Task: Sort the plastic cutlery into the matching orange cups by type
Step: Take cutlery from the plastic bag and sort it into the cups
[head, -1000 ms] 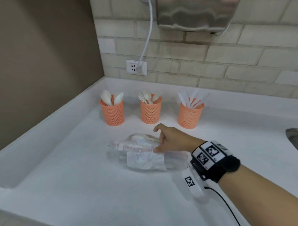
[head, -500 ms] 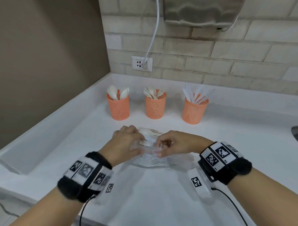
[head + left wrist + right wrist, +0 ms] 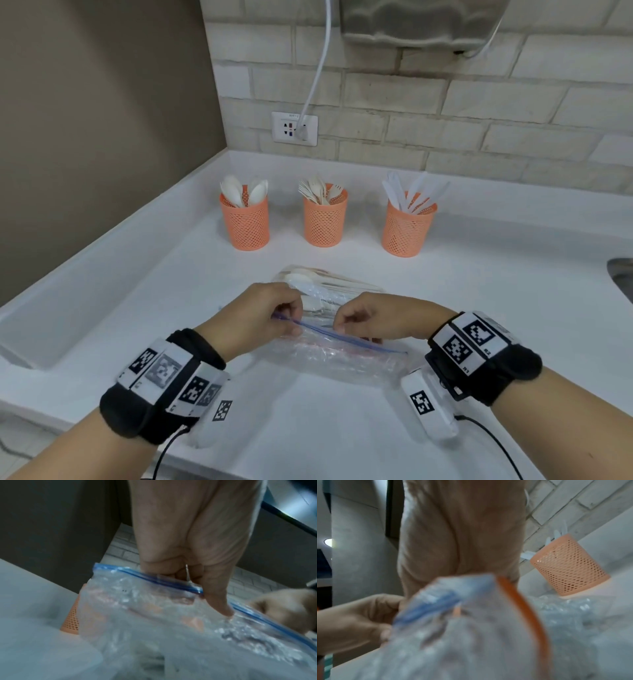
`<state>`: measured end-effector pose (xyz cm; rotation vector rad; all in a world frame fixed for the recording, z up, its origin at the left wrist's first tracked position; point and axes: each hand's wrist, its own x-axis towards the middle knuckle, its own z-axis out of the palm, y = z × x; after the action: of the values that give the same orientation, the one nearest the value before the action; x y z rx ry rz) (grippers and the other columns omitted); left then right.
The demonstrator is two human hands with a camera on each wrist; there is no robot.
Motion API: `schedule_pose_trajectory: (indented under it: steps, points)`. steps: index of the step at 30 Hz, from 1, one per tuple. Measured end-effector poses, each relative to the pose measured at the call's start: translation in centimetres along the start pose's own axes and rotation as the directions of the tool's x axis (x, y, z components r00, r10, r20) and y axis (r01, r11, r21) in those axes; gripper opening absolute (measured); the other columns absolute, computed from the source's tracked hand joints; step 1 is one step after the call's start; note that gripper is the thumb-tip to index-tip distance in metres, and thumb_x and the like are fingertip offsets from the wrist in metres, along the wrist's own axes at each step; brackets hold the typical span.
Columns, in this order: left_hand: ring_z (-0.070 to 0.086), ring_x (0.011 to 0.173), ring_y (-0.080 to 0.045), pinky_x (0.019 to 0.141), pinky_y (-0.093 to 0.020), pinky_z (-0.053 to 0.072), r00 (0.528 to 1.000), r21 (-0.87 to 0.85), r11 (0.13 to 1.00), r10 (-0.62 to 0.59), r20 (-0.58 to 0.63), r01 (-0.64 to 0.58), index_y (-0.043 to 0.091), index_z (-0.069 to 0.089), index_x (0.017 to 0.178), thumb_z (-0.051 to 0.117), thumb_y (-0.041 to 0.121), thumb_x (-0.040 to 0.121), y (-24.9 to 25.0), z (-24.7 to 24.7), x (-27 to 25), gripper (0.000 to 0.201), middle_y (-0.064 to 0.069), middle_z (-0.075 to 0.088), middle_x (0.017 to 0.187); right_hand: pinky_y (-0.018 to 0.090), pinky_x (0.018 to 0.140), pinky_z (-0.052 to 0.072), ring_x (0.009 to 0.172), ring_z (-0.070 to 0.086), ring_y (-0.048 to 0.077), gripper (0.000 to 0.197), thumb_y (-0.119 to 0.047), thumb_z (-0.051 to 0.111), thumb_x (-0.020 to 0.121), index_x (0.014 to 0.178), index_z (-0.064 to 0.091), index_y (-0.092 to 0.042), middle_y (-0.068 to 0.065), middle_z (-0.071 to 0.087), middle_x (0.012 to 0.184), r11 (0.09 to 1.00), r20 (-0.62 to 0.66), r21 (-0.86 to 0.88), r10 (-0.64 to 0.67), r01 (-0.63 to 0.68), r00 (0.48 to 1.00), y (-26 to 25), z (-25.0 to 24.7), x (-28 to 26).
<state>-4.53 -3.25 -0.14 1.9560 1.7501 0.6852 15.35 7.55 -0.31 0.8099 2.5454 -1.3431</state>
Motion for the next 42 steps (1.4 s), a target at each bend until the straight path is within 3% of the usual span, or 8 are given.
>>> schedule_pose_trajectory:
  steps: [12,16,21,26,30,36,38,42]
  points:
    - [0.030,0.127,0.008,0.100,-0.005,0.023,0.986,-0.079,0.994,0.084,0.145,-0.073,0.028,0.068,0.065,0.075,0.034,0.066,1.5,-3.0,-2.3,0.009,0.017,0.039,0.131,0.024,0.066,0.034,0.078,0.045,0.017,0.009,-0.014,0.049,0.089,0.086,0.057,-0.013,-0.001,0.053,0.082,0.871,-0.016,-0.491,-0.036,0.023,0.999,-0.9,1.4,0.3]
    - [0.021,0.136,-0.003,0.113,-0.033,0.022,0.965,0.057,0.985,-0.169,0.202,0.160,0.034,0.072,0.065,0.048,0.067,0.079,1.6,-2.1,-1.5,0.043,0.017,0.023,0.146,0.031,0.064,0.043,0.072,0.055,0.027,0.024,-0.011,0.040,0.095,0.074,0.041,-0.024,0.005,0.053,0.076,1.000,-0.424,0.020,-0.004,0.014,0.906,-1.1,-0.8,0.4]
    - [0.057,0.102,-0.021,0.083,-0.024,0.040,0.946,0.196,0.931,-0.279,-0.163,0.308,0.012,0.068,0.096,0.063,0.026,0.086,0.4,0.4,2.1,0.019,-0.004,0.059,0.108,0.020,0.043,0.042,0.046,0.042,0.012,0.018,-0.018,0.040,0.099,0.084,0.047,-0.022,0.002,0.041,0.060,0.752,-0.599,0.585,0.147,0.304,0.787,-3.0,-2.8,0.7]
    - [0.054,0.083,-0.019,0.062,-0.020,0.041,0.837,-0.220,0.895,-0.442,-0.324,0.387,0.009,0.062,0.099,0.061,-0.009,0.078,-1.9,-0.8,4.2,0.028,-0.004,0.057,0.087,0.013,0.047,0.034,0.066,0.048,0.014,0.029,-0.018,0.070,0.080,0.106,0.057,-0.012,-0.005,0.049,0.072,0.988,-0.524,0.131,0.134,-0.076,0.841,-0.5,-2.5,0.6]
    - [0.065,0.083,-0.016,0.064,-0.023,0.055,0.793,-0.903,0.381,-0.605,-0.080,0.200,0.002,0.057,0.091,0.045,-0.016,0.087,-2.6,-2.6,5.2,0.022,-0.008,0.057,0.086,0.014,0.043,0.033,0.052,0.048,0.015,0.020,-0.015,0.057,0.089,0.071,0.054,-0.006,0.001,0.047,0.060,0.938,-0.558,0.057,0.313,-0.341,0.768,1.5,-2.8,0.3]
    - [0.056,0.055,-0.020,0.058,-0.029,0.054,0.810,-0.988,-0.152,-0.578,0.101,0.014,-0.004,0.053,0.067,0.028,-0.015,0.067,-1.5,-2.9,5.6,0.027,-0.010,0.058,0.055,0.034,0.058,0.061,0.075,0.068,0.026,0.016,0.005,0.041,0.094,0.094,0.057,0.007,0.017,0.067,0.084,0.357,-0.386,0.897,0.342,0.261,0.857,0.7,-5.4,1.0]
    - [0.045,0.045,-0.014,0.055,-0.022,0.046,0.812,-0.994,-0.101,-0.577,0.087,0.036,-0.003,0.061,0.057,0.038,-0.004,0.059,-1.7,-2.5,5.6,0.023,-0.006,0.050,0.053,0.035,0.057,0.060,0.062,0.065,0.022,0.030,0.004,0.036,0.093,0.074,0.058,0.000,0.011,0.062,0.063,0.270,-0.450,0.887,0.325,0.374,0.832,0.7,-5.5,1.4]
    - [0.046,0.059,-0.013,0.062,-0.026,0.043,0.850,-0.860,0.390,-0.520,0.088,0.328,0.016,0.052,0.123,0.049,-0.013,0.078,-2.3,-0.6,5.2,0.053,-0.006,0.051,0.077,0.034,0.061,0.049,0.052,0.044,0.018,0.022,-0.006,0.046,0.084,0.063,0.050,-0.010,0.005,0.039,0.062,0.396,-0.385,0.896,0.466,0.201,0.797,1.9,-4.6,2.1]
